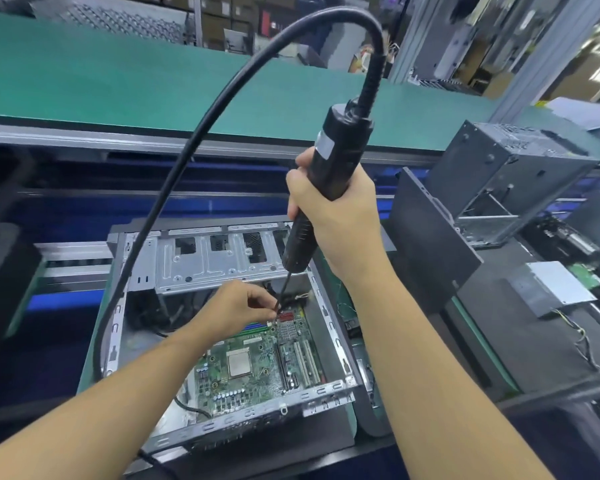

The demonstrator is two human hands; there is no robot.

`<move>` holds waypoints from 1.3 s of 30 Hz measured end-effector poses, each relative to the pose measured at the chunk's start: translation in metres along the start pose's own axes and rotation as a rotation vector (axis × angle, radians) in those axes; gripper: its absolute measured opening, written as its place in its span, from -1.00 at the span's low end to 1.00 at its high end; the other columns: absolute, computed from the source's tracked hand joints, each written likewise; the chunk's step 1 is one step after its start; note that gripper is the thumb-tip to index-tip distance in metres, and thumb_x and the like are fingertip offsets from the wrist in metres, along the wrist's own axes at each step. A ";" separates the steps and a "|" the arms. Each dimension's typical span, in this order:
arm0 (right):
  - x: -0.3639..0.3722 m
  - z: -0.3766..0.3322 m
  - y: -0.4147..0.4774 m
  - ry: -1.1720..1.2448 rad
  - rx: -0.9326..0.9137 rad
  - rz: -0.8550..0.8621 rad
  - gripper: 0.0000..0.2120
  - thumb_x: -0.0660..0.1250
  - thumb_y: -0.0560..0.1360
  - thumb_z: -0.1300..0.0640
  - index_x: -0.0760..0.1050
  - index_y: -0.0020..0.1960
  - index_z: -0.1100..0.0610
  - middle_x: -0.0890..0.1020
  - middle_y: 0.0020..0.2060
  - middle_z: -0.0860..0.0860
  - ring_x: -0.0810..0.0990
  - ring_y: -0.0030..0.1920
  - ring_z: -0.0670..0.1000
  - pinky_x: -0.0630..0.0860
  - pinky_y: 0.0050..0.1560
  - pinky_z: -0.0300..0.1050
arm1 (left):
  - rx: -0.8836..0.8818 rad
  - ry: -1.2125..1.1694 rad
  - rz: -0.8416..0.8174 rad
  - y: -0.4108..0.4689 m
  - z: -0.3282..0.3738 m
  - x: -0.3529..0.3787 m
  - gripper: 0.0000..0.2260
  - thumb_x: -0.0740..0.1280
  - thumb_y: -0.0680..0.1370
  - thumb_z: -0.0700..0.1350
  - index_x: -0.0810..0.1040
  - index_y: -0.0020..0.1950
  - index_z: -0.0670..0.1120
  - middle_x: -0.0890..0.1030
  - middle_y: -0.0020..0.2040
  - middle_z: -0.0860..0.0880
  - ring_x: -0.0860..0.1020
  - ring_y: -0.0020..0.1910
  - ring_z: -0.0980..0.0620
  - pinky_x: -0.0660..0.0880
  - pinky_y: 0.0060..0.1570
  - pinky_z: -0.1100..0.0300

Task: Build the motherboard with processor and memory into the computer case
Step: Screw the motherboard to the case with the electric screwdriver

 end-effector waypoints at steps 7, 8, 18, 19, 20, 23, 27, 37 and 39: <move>-0.007 0.008 0.000 -0.021 -0.013 0.021 -0.87 0.40 0.51 0.26 0.51 -0.02 0.07 0.57 -0.32 0.04 0.56 -0.37 0.02 0.61 -0.19 -0.07 | 0.023 -0.009 0.013 0.002 -0.001 0.007 -0.86 0.55 0.40 -0.06 0.66 -0.25 0.17 0.68 -0.23 0.20 0.62 -0.22 0.25 0.49 -0.17 0.36; -0.008 0.009 0.000 -0.020 -0.014 0.025 -0.87 0.40 0.51 0.26 0.51 -0.02 0.07 0.57 -0.31 0.06 0.55 -0.37 0.03 0.60 -0.20 -0.08 | 0.038 -0.002 0.017 0.003 0.000 0.008 -0.86 0.55 0.41 -0.06 0.66 -0.25 0.18 0.68 -0.22 0.21 0.62 -0.21 0.25 0.47 -0.19 0.39; -0.019 0.023 0.003 -0.019 0.011 0.037 -0.87 0.40 0.50 0.22 0.51 -0.01 0.05 0.56 -0.32 0.08 0.55 -0.37 0.05 0.60 -0.17 0.01 | 0.163 0.042 0.075 0.001 0.011 0.019 -0.78 0.51 0.45 -0.07 0.68 0.04 0.19 0.63 -0.19 0.26 0.61 -0.19 0.21 0.51 -0.18 0.33; -0.020 0.023 0.004 -0.018 0.011 0.037 -0.87 0.40 0.50 0.22 0.51 0.00 0.06 0.56 -0.32 0.09 0.55 -0.37 0.06 0.60 -0.17 0.02 | 0.168 0.049 0.076 0.002 0.011 0.020 -0.81 0.50 0.46 -0.07 0.69 0.02 0.16 0.63 -0.19 0.27 0.61 -0.19 0.21 0.51 -0.18 0.33; -0.021 0.024 0.004 -0.016 0.012 0.037 -0.87 0.40 0.50 0.22 0.51 0.00 0.06 0.56 -0.32 0.09 0.55 -0.37 0.06 0.60 -0.17 0.03 | 0.172 0.056 0.077 0.003 0.011 0.020 -0.82 0.50 0.46 -0.07 0.69 0.03 0.15 0.63 -0.18 0.27 0.60 -0.18 0.22 0.50 -0.18 0.35; -0.024 0.027 0.003 -0.017 0.020 0.040 -0.87 0.40 0.51 0.21 0.50 0.01 0.07 0.56 -0.32 0.07 0.56 -0.36 0.06 0.59 -0.17 0.03 | 0.183 0.074 0.073 0.004 0.011 0.022 -0.79 0.49 0.47 -0.11 0.69 0.05 0.14 0.62 -0.16 0.30 0.60 -0.15 0.24 0.46 -0.17 0.43; -0.029 0.028 0.002 -0.010 0.016 0.054 -0.87 0.40 0.51 0.23 0.50 0.01 0.08 0.56 -0.31 0.05 0.55 -0.36 0.06 0.59 -0.19 -0.03 | 0.179 0.062 0.077 0.005 0.011 0.024 -0.81 0.50 0.45 -0.12 0.70 0.00 0.14 0.63 -0.18 0.26 0.60 -0.17 0.21 0.48 -0.17 0.38; -0.039 0.026 0.005 0.011 0.003 0.076 -0.88 0.39 0.51 0.27 0.50 0.01 0.13 0.56 -0.30 0.05 0.54 -0.38 0.09 0.57 -0.16 0.12 | 0.169 -0.036 0.103 0.004 0.018 0.032 -0.78 0.50 0.46 -0.17 0.71 0.07 0.06 0.66 -0.17 0.21 0.60 -0.14 0.25 0.48 -0.12 0.43; -0.040 0.026 0.005 0.010 -0.003 0.076 -0.88 0.38 0.52 0.27 0.50 0.02 0.14 0.56 -0.30 0.05 0.55 -0.37 0.08 0.58 -0.14 0.13 | 0.163 -0.035 0.105 0.003 0.017 0.031 -0.77 0.49 0.46 -0.17 0.70 0.07 0.08 0.65 -0.18 0.23 0.60 -0.14 0.26 0.45 -0.14 0.46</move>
Point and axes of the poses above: each hand's wrist, its own y-axis towards the middle knuckle, its own x-axis out of the palm, z = x × y, the point moved 9 cm from there along y, towards the middle knuckle
